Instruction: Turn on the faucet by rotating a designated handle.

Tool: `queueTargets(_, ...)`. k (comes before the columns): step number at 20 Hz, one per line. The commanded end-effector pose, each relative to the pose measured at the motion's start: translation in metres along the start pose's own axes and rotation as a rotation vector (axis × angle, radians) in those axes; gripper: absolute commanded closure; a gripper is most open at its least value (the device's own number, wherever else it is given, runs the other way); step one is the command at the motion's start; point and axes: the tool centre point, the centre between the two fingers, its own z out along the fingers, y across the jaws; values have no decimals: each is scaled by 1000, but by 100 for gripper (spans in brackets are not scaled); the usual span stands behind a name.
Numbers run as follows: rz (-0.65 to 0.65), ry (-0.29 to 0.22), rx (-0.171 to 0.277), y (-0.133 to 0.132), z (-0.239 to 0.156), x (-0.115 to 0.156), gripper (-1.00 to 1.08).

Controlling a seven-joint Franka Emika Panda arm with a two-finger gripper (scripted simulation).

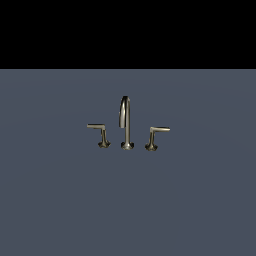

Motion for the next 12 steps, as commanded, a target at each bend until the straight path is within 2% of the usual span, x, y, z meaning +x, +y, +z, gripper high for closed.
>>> queueTargets(1, 0, 0, 0, 0, 0, 0, 108)
queueTargets(12, 64, 1, -1, -13, 15, 5, 108)
